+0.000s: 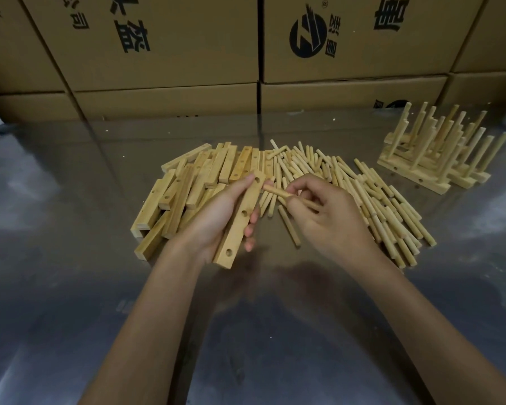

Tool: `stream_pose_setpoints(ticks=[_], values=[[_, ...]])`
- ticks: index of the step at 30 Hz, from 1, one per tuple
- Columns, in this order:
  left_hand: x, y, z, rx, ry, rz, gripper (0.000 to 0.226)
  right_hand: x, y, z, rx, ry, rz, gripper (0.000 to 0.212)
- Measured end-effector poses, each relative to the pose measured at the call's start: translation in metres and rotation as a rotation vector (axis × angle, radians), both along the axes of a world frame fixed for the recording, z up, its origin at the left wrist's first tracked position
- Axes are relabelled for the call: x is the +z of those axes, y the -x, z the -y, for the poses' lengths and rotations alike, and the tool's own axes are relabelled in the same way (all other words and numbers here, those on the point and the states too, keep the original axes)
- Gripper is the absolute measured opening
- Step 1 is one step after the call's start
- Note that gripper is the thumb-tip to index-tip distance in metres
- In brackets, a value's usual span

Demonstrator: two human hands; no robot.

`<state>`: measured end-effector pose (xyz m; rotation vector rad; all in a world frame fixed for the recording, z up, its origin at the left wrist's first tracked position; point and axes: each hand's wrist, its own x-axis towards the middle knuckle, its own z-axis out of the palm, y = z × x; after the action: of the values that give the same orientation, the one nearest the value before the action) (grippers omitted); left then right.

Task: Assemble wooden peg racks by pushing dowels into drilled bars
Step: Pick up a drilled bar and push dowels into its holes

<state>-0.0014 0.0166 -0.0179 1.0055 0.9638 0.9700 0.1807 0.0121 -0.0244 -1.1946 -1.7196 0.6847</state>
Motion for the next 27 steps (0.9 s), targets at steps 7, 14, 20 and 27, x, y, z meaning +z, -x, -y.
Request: stream_pose_setpoints(ticks=[7,14,20,27], values=[[0.001,0.000,0.003,-0.057,-0.052,-0.160,0.036,0.000,-0.003,0.002,-0.133,-0.336,0.334,0.010],[0.000,0.001,0.004,-0.033,-0.131,-0.365,0.031,0.002,-0.007,0.004,-0.053,-0.503,0.529,0.012],[-0.005,-0.008,0.003,-0.023,-0.148,-0.368,0.031,0.004,-0.010,0.002,-0.118,-0.482,0.469,0.010],[-0.003,-0.010,0.005,-0.025,-0.164,-0.352,0.032,0.006,-0.013,0.001,-0.110,-0.407,0.457,0.010]])
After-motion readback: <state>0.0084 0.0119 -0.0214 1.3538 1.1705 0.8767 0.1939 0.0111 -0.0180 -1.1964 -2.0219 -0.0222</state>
